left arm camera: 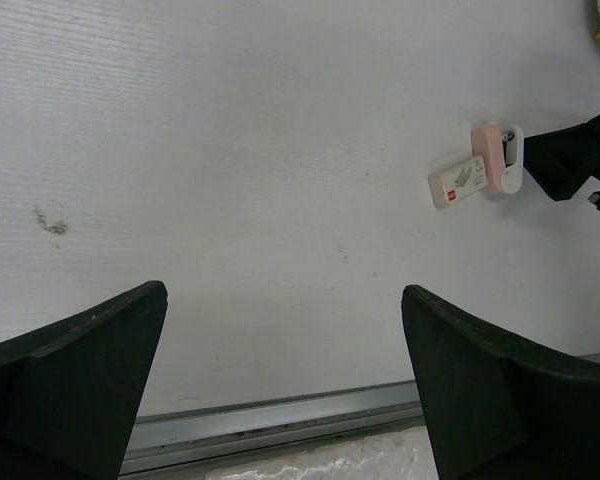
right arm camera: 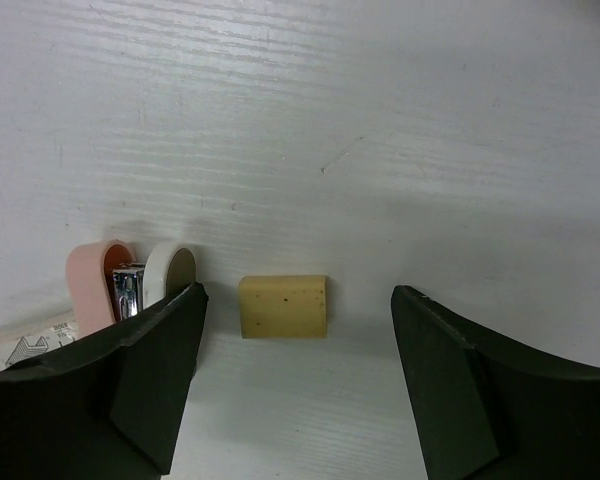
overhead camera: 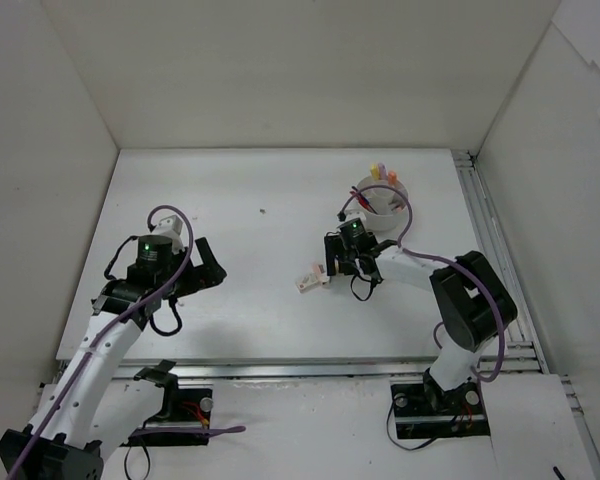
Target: Sort the stationery into containers
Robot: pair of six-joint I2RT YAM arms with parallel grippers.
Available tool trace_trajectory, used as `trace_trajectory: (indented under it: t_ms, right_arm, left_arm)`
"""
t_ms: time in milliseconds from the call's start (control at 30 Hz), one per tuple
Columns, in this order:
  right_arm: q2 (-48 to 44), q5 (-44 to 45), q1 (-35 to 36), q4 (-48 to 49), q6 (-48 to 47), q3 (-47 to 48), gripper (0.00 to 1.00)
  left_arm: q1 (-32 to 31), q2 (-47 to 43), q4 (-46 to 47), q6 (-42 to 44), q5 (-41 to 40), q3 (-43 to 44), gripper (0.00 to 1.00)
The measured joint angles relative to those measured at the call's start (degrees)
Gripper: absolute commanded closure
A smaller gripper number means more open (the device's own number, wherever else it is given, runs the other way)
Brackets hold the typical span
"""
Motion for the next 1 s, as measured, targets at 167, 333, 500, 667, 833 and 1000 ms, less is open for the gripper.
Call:
trace_trajectory:
  t_ms: [167, 333, 500, 667, 833, 1000]
  right_arm:
    - [0.0, -1.3, -0.5, 0.1, -0.4, 0.0, 0.46]
    - [0.0, -2.3, -0.5, -0.5, -1.0, 0.0, 0.72]
    - [-3.4, -2.5, -0.9, -3.5, -1.6, 0.0, 0.81]
    - [-13.9, -1.2, -1.7, -6.5, -3.3, 0.5, 0.81]
    - [-20.4, 1.2, -4.5, -7.6, -5.7, 7.6, 0.8]
    - [-15.9, 4.0, -8.1, -7.7, -8.3, 19.1, 0.8]
  left_arm:
    - [-0.9, 3.6, 1.0, 1.0, 1.0, 0.1, 0.0]
    - [-1.9, 5.9, 1.7, 1.4, 1.1, 0.1, 0.0]
    - [-2.4, 6.3, 2.1, 1.9, 1.1, 0.4, 0.0]
    - [-3.0, 6.9, 3.3, 2.8, 1.3, 1.0, 0.0]
    - [-3.4, 9.0, 4.2, 3.4, 1.5, 2.0, 0.0]
    - [-3.5, 11.9, 4.2, 4.3, 1.5, 4.5, 0.0]
